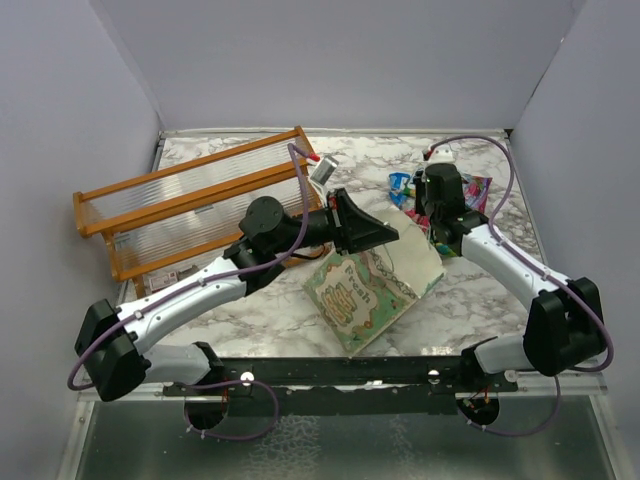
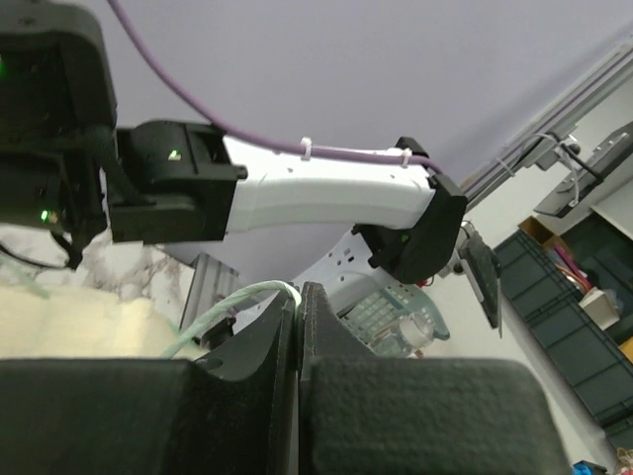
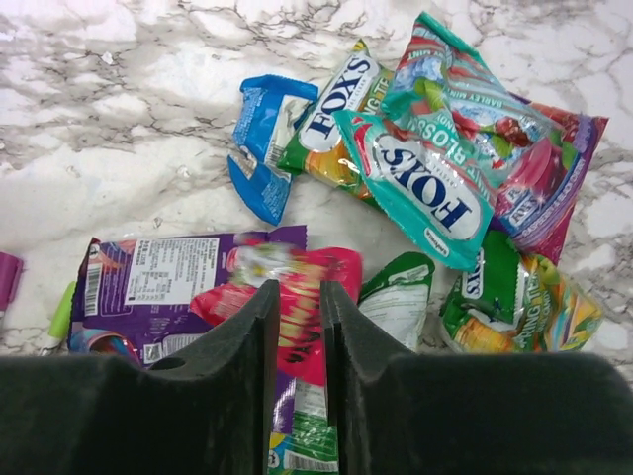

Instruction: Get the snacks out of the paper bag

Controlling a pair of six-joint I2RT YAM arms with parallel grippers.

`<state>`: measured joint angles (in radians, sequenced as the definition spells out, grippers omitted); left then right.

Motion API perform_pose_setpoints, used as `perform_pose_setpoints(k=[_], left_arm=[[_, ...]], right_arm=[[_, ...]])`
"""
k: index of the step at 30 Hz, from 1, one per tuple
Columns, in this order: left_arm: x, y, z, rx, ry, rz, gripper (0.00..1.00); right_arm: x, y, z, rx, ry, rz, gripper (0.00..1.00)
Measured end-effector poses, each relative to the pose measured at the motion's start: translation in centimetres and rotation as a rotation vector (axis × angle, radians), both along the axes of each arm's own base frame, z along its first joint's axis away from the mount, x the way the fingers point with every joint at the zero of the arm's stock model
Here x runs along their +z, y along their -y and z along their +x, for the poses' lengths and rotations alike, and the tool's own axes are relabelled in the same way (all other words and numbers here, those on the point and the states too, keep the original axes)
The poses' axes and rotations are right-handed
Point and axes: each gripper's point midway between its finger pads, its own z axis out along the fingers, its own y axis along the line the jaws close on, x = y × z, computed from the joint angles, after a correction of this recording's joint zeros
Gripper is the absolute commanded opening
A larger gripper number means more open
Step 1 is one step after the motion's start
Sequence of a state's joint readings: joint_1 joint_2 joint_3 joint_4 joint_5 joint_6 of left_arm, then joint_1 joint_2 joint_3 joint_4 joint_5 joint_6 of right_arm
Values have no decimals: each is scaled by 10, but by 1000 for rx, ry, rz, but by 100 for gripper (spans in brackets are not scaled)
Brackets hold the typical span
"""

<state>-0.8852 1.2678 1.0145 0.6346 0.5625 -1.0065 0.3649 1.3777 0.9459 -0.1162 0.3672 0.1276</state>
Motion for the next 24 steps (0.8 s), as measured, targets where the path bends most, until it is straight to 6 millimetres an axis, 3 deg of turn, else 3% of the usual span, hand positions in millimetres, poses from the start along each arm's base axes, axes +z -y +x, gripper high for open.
perform_pose_setpoints(k=[3, 4, 9, 14, 17, 21, 24], left_arm=[[-9, -9, 0, 45, -5, 33, 0], [-11, -13, 0, 64, -5, 41, 0], [-9, -26, -2, 115, 12, 44, 0], [-18, -18, 6, 122, -4, 74, 0], [-16, -6, 15, 116, -11, 80, 0], [-9, 13, 24, 90, -15, 63, 0], [-4, 34, 22, 44, -15, 58, 0]], right_arm=[[4, -2, 5, 6, 1, -5, 66], [6, -3, 6, 12, 1, -8, 72], [15, -6, 5, 40, -27, -22, 78], [37, -7, -3, 47, -34, 2, 81], [74, -1, -20, 42, 22, 31, 82], [159, 11, -50, 44, 219, 102, 88], [200, 20, -73, 44, 332, 139, 91]])
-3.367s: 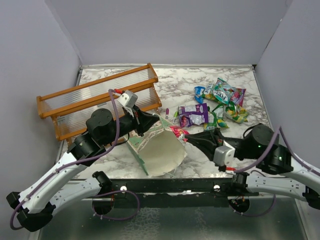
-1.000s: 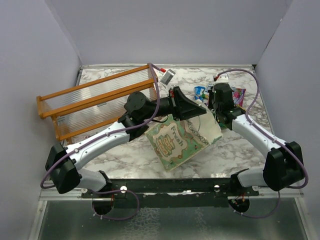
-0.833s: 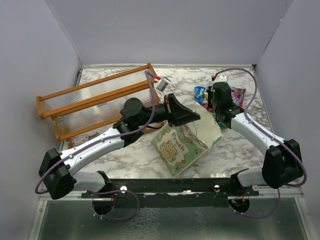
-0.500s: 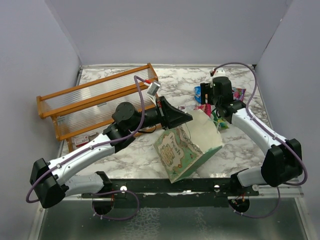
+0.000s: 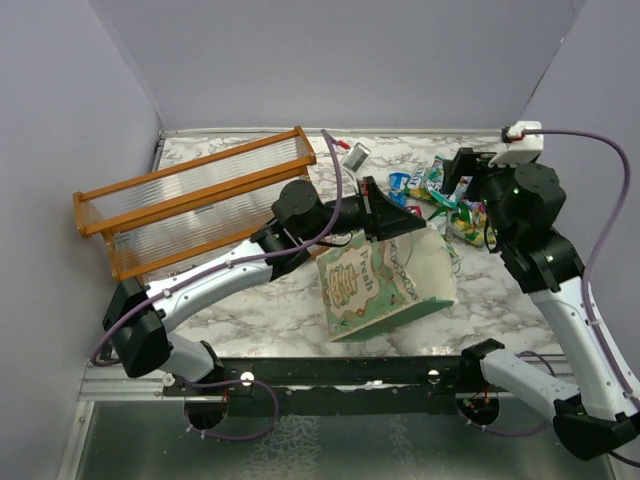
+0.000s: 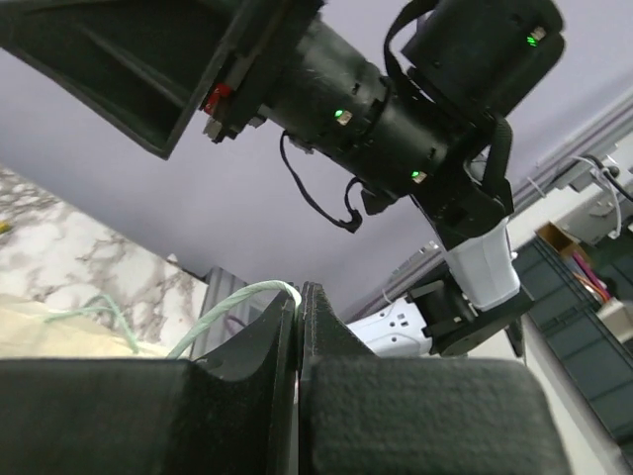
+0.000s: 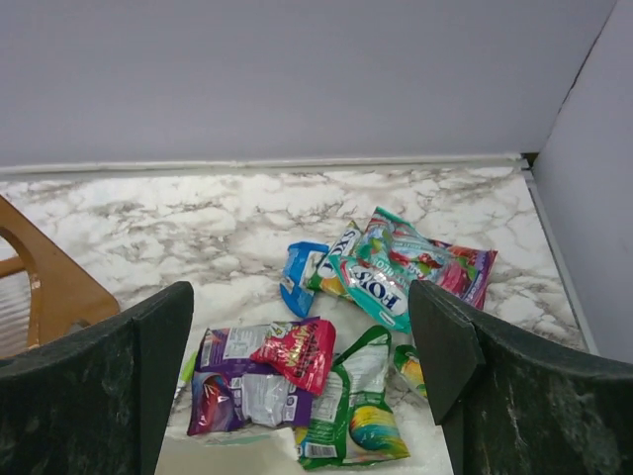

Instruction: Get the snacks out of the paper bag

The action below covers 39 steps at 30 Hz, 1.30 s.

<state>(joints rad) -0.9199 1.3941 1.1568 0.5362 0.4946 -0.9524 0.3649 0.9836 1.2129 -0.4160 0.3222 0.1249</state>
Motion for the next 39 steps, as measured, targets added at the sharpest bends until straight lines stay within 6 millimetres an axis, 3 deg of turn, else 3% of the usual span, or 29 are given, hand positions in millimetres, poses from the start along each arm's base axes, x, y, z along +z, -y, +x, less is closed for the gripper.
perform_pose_setpoints(k=[4, 6, 10, 13, 17, 23, 28, 30, 33, 34, 36, 39], left_arm=[[11, 22, -11, -63, 18, -16, 0], [21, 26, -17, -88, 33, -32, 0], [43, 24, -23, -110, 60, -89, 0], [48, 21, -23, -118, 64, -111, 0], [25, 17, -19, -122, 18, -92, 0], [-61, -18, 22, 15, -111, 78, 0], [-77, -48, 50, 108, -149, 118, 0], [-77, -55, 55, 130, -148, 128, 7], [-78, -62, 54, 144, -137, 158, 32], [-77, -63, 53, 146, -129, 171, 49], [-74, -64, 53, 151, -112, 199, 73], [-65, -67, 54, 161, -76, 243, 89]], right_arm=[[22, 7, -15, -5, 62, 15, 93], [18, 7, -15, -4, 50, 10, 100], [0, 4, -12, 3, -2, 6, 99], [-2, 0, -14, 20, -13, 27, 99], [3, -3, -18, 43, -9, 41, 99], [15, -5, -22, 60, -8, 51, 99], [8, -7, -24, 50, -56, 94, 99], [6, -9, -23, 44, -82, 113, 99], [3, -9, -25, 40, -118, 121, 99], [8, -9, -27, 49, -109, 118, 99], [15, -9, -33, 76, -91, 89, 99], [30, -6, -47, 111, -36, 60, 99]])
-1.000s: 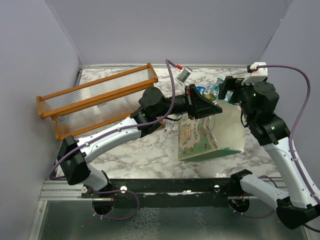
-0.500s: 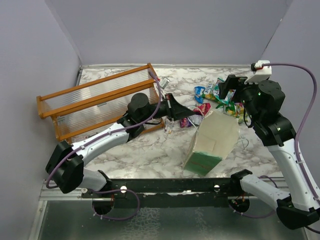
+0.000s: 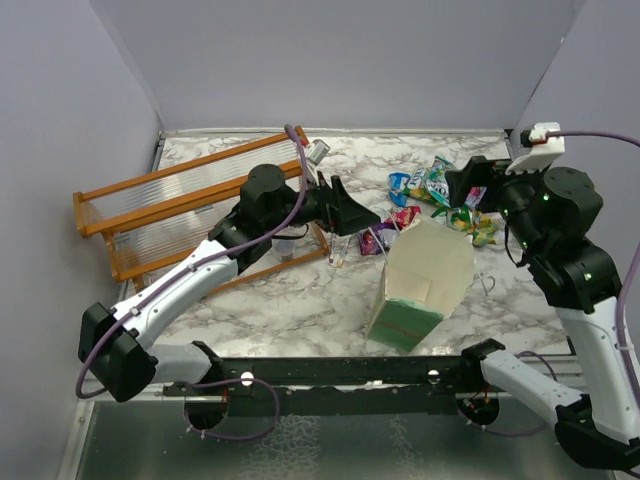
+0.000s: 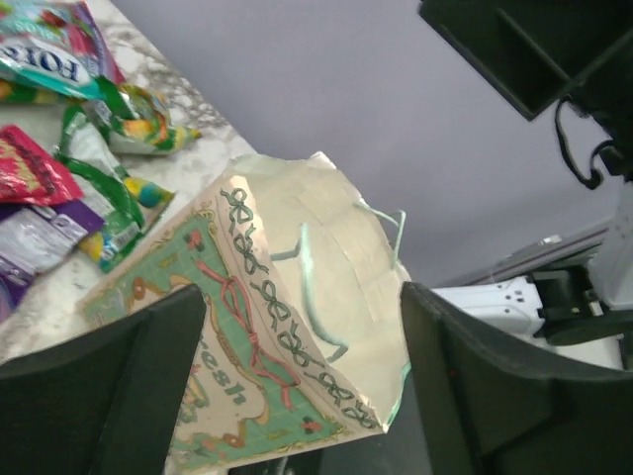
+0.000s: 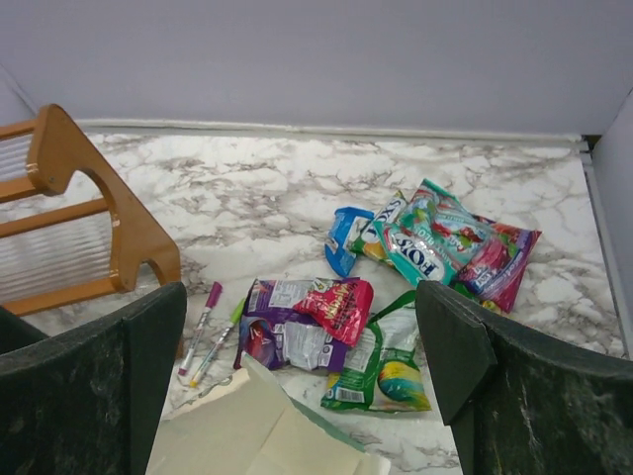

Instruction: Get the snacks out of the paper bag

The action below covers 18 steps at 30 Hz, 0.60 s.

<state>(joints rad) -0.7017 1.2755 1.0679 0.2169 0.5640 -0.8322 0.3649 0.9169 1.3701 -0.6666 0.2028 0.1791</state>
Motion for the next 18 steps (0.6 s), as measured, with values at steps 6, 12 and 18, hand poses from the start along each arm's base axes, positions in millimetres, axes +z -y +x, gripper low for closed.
perform_pose_setpoints(k=[6, 12, 18], left_arm=[[38, -28, 10, 118, 152, 116, 95], [106, -87, 20, 394, 359, 185, 98], [168, -167, 1, 684, 526, 174, 99]], right_arm=[[39, 8, -20, 10, 97, -4, 99], [53, 18, -39, 16, 159, -48, 99], [90, 28, -62, 12, 255, -40, 99]])
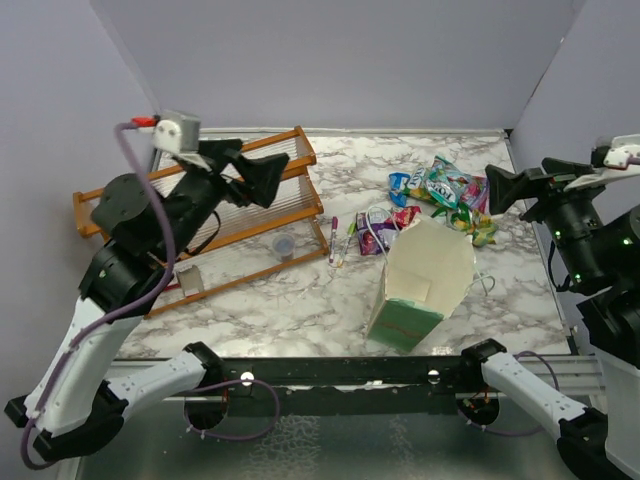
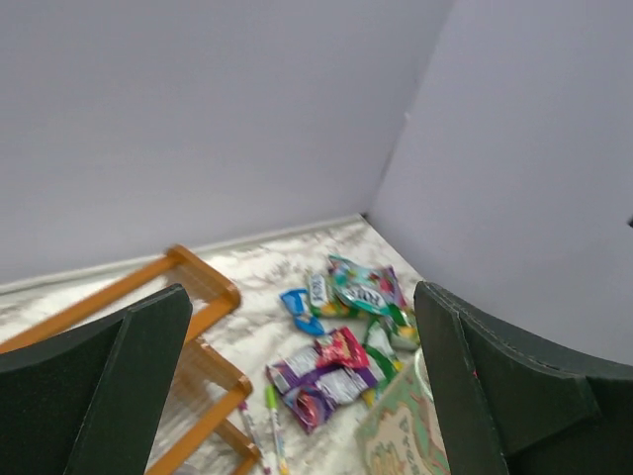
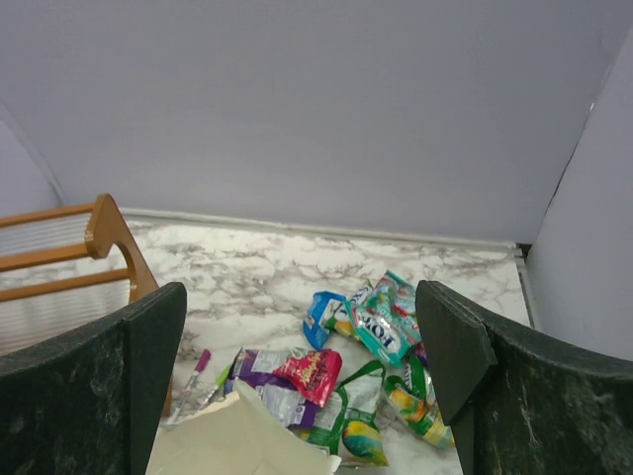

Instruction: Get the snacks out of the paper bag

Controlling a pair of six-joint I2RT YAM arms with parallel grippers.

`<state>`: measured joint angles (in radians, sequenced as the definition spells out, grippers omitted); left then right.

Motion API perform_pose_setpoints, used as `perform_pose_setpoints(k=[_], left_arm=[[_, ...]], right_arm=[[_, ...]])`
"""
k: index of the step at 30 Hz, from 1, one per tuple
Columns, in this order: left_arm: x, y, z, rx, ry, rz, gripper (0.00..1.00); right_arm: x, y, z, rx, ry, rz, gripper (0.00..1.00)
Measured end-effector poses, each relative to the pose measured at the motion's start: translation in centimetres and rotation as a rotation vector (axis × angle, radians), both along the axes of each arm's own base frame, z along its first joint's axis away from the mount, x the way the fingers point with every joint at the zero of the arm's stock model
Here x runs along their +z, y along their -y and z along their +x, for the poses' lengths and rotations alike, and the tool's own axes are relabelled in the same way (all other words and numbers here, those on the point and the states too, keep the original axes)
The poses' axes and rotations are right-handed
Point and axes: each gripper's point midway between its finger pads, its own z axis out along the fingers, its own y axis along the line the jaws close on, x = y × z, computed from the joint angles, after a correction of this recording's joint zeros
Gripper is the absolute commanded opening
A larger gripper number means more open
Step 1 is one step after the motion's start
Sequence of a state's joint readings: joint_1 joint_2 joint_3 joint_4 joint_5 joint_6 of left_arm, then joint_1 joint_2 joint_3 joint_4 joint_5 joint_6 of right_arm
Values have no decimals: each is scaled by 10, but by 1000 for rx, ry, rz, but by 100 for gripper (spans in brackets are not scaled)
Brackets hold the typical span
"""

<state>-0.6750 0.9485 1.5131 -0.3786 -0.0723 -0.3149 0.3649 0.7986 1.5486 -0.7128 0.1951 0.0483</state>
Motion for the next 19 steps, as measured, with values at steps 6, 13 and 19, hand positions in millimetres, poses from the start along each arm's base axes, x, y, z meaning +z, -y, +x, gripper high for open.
perform_pose_setpoints(k=[6, 13, 19], left_arm=[[29, -64, -18, 217, 104, -33, 99], [20, -91, -14, 351, 86, 19, 99], [15, -100, -12, 400, 74, 51, 99]], right_arm=[[30, 5, -17, 10, 76, 27, 99], [32, 5, -17, 10, 80, 28, 99], [31, 4, -15, 10, 76, 24, 99]])
